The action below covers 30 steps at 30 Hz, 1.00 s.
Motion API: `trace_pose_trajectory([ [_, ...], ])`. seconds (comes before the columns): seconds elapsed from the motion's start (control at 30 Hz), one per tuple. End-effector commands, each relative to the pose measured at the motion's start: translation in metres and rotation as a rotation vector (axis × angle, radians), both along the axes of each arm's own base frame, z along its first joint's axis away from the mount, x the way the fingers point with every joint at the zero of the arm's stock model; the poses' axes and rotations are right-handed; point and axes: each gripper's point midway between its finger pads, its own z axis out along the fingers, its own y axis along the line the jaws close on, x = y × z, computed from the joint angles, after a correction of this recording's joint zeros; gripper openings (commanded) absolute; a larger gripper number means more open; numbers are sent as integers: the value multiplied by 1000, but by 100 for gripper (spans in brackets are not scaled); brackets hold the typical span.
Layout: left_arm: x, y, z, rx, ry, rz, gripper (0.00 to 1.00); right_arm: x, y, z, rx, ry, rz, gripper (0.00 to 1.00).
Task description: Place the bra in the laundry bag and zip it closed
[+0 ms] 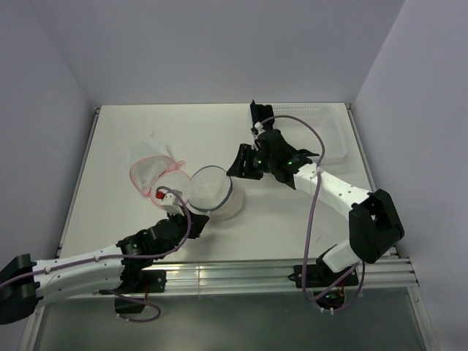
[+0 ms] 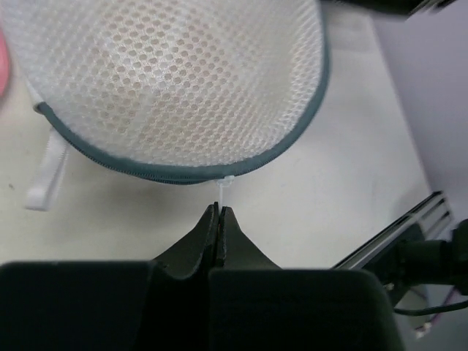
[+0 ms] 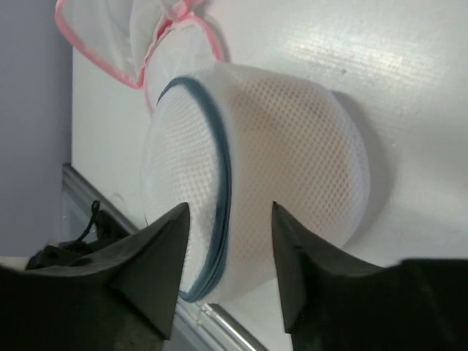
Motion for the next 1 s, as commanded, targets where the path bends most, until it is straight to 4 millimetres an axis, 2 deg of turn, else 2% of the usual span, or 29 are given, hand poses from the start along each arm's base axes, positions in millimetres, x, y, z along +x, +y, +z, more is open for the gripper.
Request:
trace_pose_trajectory([
  [0.0, 1, -22, 5, 28, -14, -61, 0, 9, 1, 25, -70, -106, -24, 58],
  [0.07, 1, -37, 18, -6, -39, -91, 0, 3, -6, 30, -100, -103, -54, 64],
  [0.1, 2, -42, 14, 9, -36, -100, 0, -1, -8, 32, -105, -105, -64, 64],
  [0.13, 4, -48, 22, -11, -55, -109, 0, -7, -9, 27, -112, -93, -67, 65],
  [0.17, 6, -55, 30, -25, -66, -118, 0, -13, -11, 37, -84, -104, -74, 65],
  [0.2, 6, -61, 28, -12, -63, -133, 0, -19, -11, 39, -72, -106, -74, 65],
  [0.23, 7, -65, 33, -14, -77, -142, 0, -30, -11, 30, -72, -92, -62, 65],
  [0.27, 9, -72, 42, -26, -89, -150, 0, -37, -13, 40, -40, -106, -67, 65],
  [0.3, 9, -77, 40, -12, -89, -163, 0, -47, -17, 27, -47, -82, -65, 65],
  [0.33, 9, -80, 42, -12, -93, -170, 0, -53, -16, 26, -30, -85, -63, 65],
  [0.37, 11, -86, 50, -26, -104, -175, 0, -60, -17, 35, 15, -93, -73, 65],
  [0.4, 11, -90, 47, -15, -101, -184, 0, -69, -21, 21, 11, -67, -74, 65],
  [0.47, 13, -97, 53, -28, -114, -195, 0, -77, -19, 22, 56, -65, -82, 65],
  [0.5, 13, -100, 50, -20, -109, -200, 0, -82, -21, 12, 49, -47, -86, 65],
  [0.8, 15, -115, 54, -27, -111, -231, 0, -74, -15, 3, 67, -18, -136, 63],
  [0.97, 14, -113, 54, -27, -111, -233, 0, -67, -9, -9, 57, 12, -152, 43],
])
